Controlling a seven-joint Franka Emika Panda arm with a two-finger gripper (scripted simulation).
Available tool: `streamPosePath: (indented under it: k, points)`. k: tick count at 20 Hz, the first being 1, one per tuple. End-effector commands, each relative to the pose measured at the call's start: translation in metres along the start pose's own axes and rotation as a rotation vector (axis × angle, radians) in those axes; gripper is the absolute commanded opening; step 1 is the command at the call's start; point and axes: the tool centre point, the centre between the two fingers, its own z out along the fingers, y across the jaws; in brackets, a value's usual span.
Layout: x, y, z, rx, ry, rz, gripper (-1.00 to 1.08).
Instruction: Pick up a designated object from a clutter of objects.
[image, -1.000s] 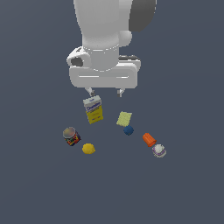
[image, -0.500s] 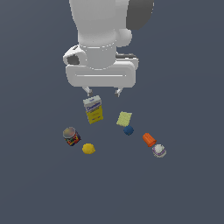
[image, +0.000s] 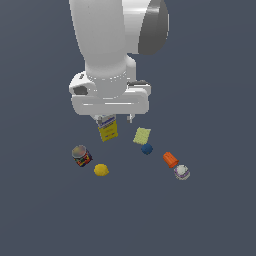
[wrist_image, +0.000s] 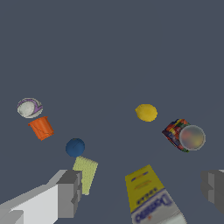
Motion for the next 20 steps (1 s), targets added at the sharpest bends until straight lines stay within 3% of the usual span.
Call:
streamPosePath:
  k: [1, 11, 20]
  points:
    - [0.007, 0.007, 0.016, -0.004, -0.003, -0.037, 1.00]
    - [0.037, 0.043, 0.108, -0.016, -0.021, -0.238, 1.00]
    - [0.046, 0.072, 0.186, -0.018, -0.035, -0.397, 1.00]
